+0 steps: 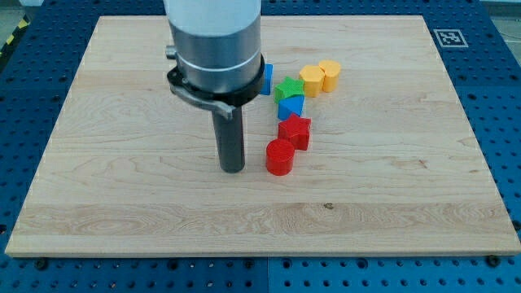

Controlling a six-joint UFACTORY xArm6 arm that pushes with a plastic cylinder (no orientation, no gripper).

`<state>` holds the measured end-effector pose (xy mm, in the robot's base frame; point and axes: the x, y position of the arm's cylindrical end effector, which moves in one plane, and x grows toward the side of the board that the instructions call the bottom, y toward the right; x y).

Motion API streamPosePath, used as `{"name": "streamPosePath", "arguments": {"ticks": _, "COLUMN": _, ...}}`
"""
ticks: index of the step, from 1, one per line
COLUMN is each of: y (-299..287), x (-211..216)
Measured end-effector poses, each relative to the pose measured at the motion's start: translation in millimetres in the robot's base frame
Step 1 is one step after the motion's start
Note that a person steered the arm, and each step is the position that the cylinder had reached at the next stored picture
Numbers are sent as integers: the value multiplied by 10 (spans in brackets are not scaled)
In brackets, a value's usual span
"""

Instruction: Slide the red circle to the bottom left of the red star

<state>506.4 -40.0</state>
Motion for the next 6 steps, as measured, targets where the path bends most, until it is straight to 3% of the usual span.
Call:
{"name": "streamPosePath", "arguments": {"ticks": 3, "y": 312, "x": 4}}
{"name": "streamPosePath", "arguments": {"ticks": 6, "y": 519, "x": 330}}
